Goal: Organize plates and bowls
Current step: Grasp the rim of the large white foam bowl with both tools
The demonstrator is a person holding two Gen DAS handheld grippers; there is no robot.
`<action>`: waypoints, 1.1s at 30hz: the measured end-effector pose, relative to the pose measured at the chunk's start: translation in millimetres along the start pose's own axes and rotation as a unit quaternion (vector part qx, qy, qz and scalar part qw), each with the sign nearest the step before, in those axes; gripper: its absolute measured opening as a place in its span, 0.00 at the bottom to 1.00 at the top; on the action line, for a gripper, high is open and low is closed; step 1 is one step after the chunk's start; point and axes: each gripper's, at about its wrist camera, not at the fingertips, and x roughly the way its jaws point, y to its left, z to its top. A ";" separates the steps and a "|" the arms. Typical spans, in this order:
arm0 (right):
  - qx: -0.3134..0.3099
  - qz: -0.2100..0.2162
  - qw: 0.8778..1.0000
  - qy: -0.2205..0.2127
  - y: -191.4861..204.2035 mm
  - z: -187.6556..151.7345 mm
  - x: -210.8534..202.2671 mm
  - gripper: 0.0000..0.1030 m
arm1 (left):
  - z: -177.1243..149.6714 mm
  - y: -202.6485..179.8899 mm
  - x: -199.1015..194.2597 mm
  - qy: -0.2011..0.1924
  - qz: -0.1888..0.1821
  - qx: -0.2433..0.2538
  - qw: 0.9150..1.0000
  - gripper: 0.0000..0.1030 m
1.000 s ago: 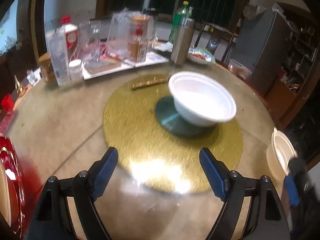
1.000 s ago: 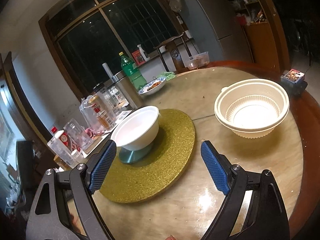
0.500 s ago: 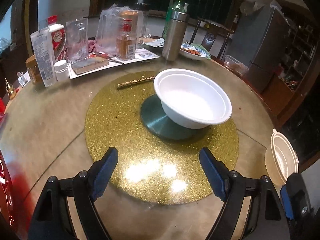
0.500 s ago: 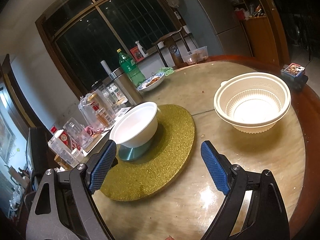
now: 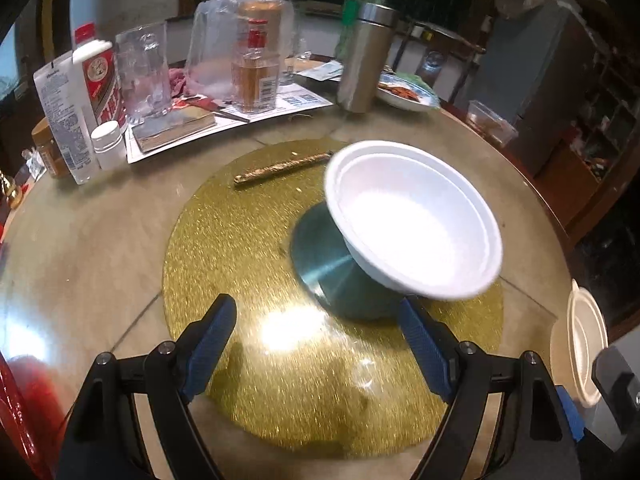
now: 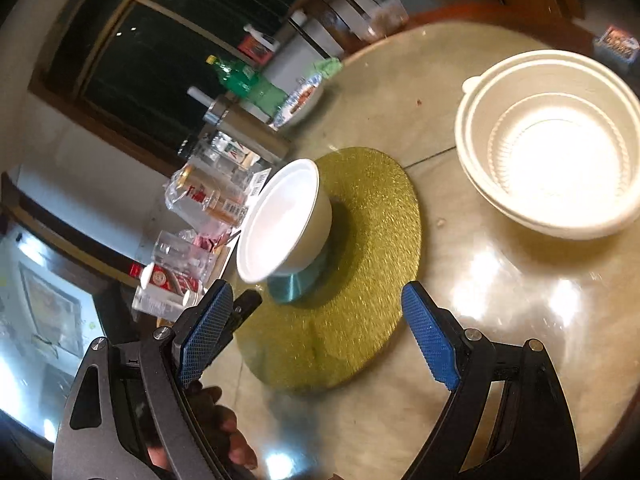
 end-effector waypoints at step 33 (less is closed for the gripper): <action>0.022 -0.064 0.994 0.081 15.6 56.9 123.4 0.14 | 37.4 -5.3 47.4 0.003 0.008 -0.001 1.000 0.31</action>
